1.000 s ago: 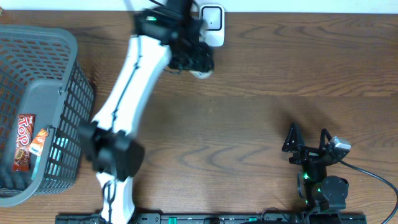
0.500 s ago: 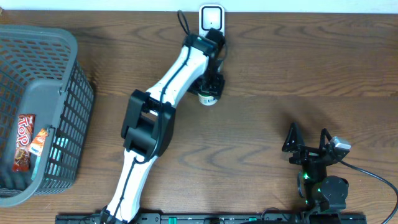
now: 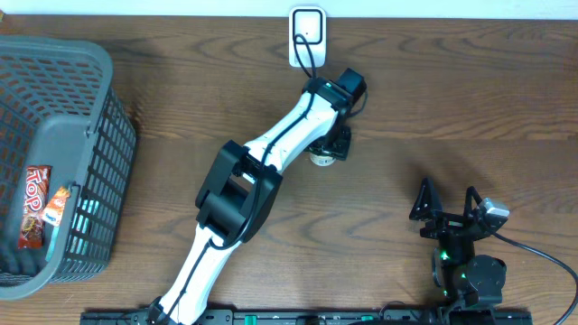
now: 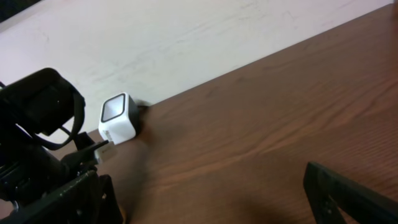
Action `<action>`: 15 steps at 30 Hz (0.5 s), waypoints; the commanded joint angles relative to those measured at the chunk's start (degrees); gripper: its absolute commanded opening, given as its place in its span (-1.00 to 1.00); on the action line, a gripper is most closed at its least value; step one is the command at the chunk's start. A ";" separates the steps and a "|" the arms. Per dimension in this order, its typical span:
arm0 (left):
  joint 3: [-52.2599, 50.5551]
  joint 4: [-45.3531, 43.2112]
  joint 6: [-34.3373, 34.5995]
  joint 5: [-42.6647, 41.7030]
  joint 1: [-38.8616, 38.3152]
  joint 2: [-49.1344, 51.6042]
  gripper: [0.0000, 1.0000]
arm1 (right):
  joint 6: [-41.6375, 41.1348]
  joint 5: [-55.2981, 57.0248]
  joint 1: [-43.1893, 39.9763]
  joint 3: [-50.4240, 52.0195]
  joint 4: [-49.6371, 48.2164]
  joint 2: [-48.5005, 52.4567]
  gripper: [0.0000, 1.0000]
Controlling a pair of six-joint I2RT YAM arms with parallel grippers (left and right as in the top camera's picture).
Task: Scan the item barcode
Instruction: 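Lift the jar out and carry it past the white scanner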
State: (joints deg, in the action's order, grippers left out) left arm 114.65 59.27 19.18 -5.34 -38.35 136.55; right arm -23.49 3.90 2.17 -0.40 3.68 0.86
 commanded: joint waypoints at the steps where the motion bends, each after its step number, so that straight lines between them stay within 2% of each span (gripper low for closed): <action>1: -0.87 0.70 4.15 1.11 -0.76 -1.05 0.18 | -0.07 0.48 0.15 0.09 0.20 -0.15 0.99; 4: -0.87 0.57 4.26 1.14 -1.42 -1.05 0.20 | -0.04 0.48 0.15 0.09 0.20 -0.15 0.99; 6: -0.85 0.20 3.19 1.18 -1.49 -1.07 0.33 | -0.07 0.48 0.15 0.09 0.20 -0.15 0.99; 10: 0.48 0.44 0.98 2.10 0.31 -3.34 0.72 | -0.04 0.48 0.15 0.09 0.20 -0.15 0.98; 15: 2.97 0.70 -3.72 1.20 4.22 -13.07 0.86 | -0.07 0.48 0.15 0.09 0.17 -0.15 0.98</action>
State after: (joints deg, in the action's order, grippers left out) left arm 114.65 59.68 19.27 -4.60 -37.19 133.23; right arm -23.51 3.90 2.17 -0.40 3.68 0.86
